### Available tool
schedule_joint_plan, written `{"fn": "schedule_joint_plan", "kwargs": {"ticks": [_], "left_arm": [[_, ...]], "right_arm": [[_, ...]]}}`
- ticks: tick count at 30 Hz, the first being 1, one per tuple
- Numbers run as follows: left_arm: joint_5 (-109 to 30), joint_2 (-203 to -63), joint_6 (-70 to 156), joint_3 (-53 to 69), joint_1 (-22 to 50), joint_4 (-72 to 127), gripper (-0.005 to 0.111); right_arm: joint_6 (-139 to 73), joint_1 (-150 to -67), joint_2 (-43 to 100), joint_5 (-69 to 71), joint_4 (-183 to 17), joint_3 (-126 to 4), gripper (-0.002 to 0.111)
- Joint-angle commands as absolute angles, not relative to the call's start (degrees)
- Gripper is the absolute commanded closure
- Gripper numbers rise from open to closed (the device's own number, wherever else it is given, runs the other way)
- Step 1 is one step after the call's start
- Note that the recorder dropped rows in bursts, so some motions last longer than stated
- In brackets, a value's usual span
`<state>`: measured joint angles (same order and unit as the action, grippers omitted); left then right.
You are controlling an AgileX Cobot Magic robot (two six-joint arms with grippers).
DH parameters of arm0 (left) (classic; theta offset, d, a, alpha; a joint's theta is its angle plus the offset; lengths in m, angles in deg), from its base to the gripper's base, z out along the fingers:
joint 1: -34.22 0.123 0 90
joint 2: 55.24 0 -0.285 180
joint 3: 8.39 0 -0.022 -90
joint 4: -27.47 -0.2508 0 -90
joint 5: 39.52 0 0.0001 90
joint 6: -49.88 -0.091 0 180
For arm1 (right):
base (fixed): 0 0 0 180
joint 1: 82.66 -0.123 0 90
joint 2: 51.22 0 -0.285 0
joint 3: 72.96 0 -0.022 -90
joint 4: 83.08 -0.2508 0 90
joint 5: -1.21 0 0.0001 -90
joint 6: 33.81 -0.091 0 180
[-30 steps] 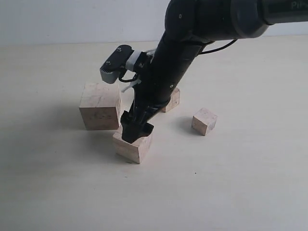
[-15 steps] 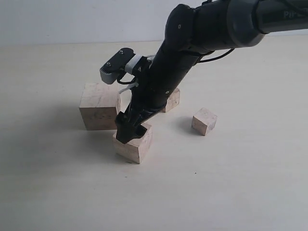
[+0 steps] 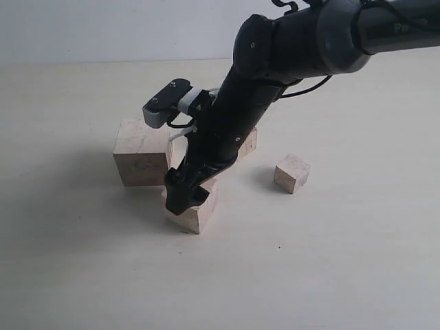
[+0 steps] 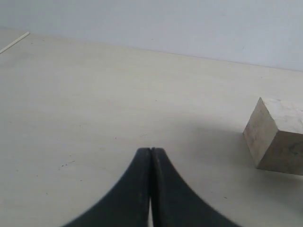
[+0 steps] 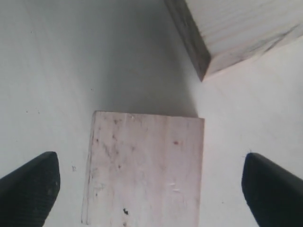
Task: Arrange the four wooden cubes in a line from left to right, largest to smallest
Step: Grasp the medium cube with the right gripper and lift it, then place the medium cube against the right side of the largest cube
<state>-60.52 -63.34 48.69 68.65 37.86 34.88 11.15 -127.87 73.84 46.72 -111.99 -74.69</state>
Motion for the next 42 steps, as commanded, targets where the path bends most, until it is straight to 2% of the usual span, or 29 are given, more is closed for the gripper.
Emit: {"fn": "schedule_joint_plan", "kwargs": {"ticks": [1,6,10,13,18,31,38,42], "left_arm": [[-60.1,-63.0,48.6,68.8,37.5,34.8,0.107],[-60.1,-63.0,48.6,68.8,37.5,34.8,0.107],[-60.1,-63.0,48.6,68.8,37.5,34.8,0.107],[-60.1,-63.0,48.6,68.8,37.5,34.8,0.107],[-60.1,-63.0,48.6,68.8,37.5,34.8,0.107],[-60.1,-63.0,48.6,68.8,37.5,34.8,0.107],[-60.1,-63.0,48.6,68.8,37.5,34.8,0.107],[-60.1,-63.0,48.6,68.8,37.5,34.8,0.107]], "right_arm": [[11.0,-127.9,75.3,47.4,-112.8,-74.4,0.011],[11.0,-127.9,75.7,46.7,-111.9,-74.4,0.013],[9.8,-127.9,75.0,46.8,-106.2,-74.4,0.027],[9.6,-127.9,74.6,46.7,-103.7,-74.5,0.053],[9.6,-127.9,73.9,46.7,-103.7,-74.5,0.109],[15.5,-126.2,72.9,43.3,-93.1,-78.9,0.108],[33.1,-120.0,74.7,45.2,-105.2,-79.5,0.108],[50.0,-116.6,77.0,50.3,-118.6,-79.5,0.108]]}}
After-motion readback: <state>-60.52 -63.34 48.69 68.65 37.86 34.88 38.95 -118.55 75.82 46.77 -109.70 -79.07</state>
